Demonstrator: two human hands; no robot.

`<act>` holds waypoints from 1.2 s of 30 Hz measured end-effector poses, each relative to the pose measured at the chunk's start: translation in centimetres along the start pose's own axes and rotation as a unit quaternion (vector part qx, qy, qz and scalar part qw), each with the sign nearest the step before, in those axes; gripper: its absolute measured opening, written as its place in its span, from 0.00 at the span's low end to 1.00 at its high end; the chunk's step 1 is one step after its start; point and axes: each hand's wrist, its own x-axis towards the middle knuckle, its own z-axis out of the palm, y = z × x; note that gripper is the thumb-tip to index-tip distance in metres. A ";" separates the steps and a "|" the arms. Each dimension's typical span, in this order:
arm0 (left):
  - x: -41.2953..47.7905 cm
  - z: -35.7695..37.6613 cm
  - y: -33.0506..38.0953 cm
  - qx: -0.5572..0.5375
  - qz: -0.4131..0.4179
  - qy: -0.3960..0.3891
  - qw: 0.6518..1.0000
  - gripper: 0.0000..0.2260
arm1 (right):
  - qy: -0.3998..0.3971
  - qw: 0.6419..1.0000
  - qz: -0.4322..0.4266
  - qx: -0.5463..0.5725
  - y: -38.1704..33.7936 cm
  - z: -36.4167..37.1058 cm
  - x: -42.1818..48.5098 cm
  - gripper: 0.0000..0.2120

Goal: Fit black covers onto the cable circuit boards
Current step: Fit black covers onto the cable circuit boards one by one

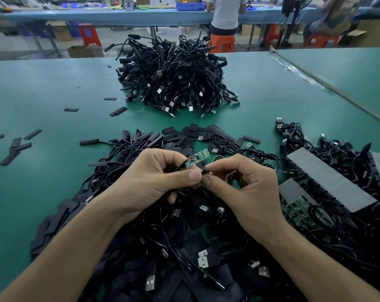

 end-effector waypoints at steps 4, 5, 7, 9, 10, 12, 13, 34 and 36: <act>0.0 -0.1 0.2 0.003 0.003 0.002 1.000 0.08 | -0.005 1.000 0.004 0.002 -0.1 0.1 -0.1 0.07; 0.0 0.0 0.2 0.002 0.005 0.002 1.000 0.09 | -0.007 1.000 0.004 0.003 -0.1 0.1 0.0 0.07; -0.1 0.0 0.3 0.006 0.008 0.022 1.000 0.11 | -0.013 1.000 0.001 0.003 -0.1 0.2 0.0 0.06; 0.0 0.1 0.3 0.012 0.013 0.062 0.998 0.12 | -0.018 1.000 -0.001 -0.019 0.0 0.3 0.0 0.07; 0.0 0.1 0.3 0.007 0.017 0.081 0.997 0.12 | -0.019 0.999 0.000 -0.042 0.1 0.3 0.0 0.07; 0.1 0.1 0.4 -0.024 0.028 0.113 0.993 0.11 | -0.016 0.996 0.008 -0.082 0.3 0.3 0.0 0.09; 0.2 0.1 0.6 -0.043 0.030 0.125 0.991 0.12 | -0.018 0.995 0.010 -0.098 0.3 0.2 -0.1 0.10; 0.8 -0.3 -0.6 -0.068 0.018 0.140 0.988 0.12 | -0.215 0.957 0.108 -0.163 0.3 0.0 0.0 0.07; 0.8 -0.4 -0.7 -0.063 0.019 0.136 0.989 0.12 | -0.152 0.978 0.116 -0.088 0.5 0.1 0.0 0.09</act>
